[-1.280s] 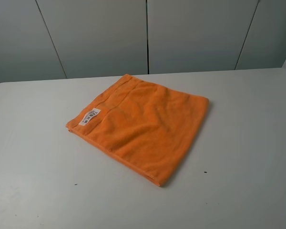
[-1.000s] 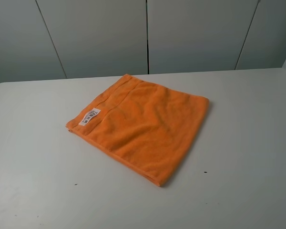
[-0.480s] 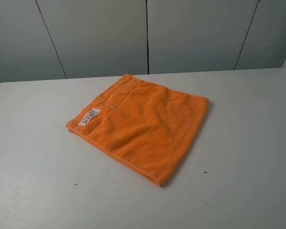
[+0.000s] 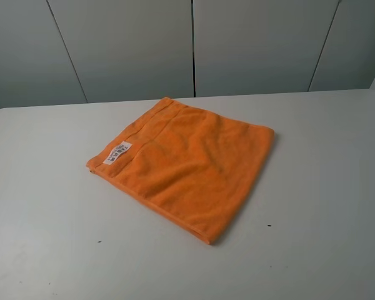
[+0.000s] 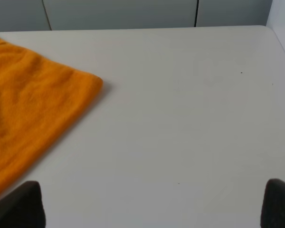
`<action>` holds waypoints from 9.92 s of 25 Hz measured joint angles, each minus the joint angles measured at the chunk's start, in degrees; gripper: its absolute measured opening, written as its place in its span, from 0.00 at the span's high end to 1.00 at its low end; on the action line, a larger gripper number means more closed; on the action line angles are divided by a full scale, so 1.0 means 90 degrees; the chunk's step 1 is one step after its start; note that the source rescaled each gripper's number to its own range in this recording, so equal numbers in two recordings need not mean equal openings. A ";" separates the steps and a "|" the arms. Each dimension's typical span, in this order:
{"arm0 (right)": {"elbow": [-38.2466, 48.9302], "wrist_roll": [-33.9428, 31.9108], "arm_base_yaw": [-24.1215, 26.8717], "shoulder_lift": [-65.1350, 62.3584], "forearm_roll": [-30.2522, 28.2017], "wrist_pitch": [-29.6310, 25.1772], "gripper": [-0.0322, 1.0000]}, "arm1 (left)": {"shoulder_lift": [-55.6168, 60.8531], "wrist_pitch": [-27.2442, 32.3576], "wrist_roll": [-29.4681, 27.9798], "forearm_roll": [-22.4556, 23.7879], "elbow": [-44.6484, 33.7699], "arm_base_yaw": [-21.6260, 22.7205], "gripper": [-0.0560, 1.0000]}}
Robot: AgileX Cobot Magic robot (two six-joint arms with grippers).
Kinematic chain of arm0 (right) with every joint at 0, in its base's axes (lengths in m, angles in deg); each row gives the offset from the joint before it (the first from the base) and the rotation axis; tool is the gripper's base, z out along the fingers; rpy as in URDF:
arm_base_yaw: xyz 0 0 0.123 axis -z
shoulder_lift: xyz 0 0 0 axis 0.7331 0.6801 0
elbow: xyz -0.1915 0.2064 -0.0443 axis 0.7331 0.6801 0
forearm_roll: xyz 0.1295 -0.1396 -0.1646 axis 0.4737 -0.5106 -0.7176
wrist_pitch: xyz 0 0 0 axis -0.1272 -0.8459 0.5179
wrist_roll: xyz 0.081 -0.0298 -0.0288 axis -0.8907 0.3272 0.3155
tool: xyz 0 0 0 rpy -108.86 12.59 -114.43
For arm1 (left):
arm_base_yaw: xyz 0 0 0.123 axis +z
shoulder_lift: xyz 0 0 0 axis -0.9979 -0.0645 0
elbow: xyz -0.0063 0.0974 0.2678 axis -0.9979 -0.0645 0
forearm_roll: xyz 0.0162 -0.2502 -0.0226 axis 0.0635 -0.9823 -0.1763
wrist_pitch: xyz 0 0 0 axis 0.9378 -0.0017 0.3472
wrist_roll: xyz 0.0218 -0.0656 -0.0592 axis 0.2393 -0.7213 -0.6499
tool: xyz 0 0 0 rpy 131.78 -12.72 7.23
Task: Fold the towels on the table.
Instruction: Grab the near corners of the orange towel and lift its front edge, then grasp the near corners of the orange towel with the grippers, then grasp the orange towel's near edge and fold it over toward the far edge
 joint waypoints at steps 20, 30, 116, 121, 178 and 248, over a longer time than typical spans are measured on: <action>-0.0150 -0.0014 0.0000 0.0000 0.0044 0.0386 0.02 | -0.1603 -0.2303 0.0165 0.0288 0.0253 0.0000 0.00; -0.0196 0.2892 0.0000 0.2721 0.2502 0.1002 0.00 | -0.5149 -0.3136 0.2853 -0.1621 0.1172 -0.0223 0.00; -0.3338 0.0339 -0.5787 1.2730 0.0006 0.2644 0.00 | -1.2903 -0.3384 1.1628 -0.0621 0.3687 -0.1631 0.00; -0.3338 0.0313 -0.5787 1.2730 0.0044 0.2875 0.00 | -1.2945 -0.3410 1.1641 -0.0687 0.3687 -0.1631 0.00; -0.3436 0.0316 -0.5846 1.2839 -0.1298 0.2105 0.97 | -1.2960 -0.3374 1.0187 -0.1696 0.3703 -0.1617 0.94; -0.3416 0.0363 -0.2479 1.1518 -0.5773 0.4233 0.97 | -1.2985 -0.4776 0.2324 0.1714 0.5471 -0.2802 0.95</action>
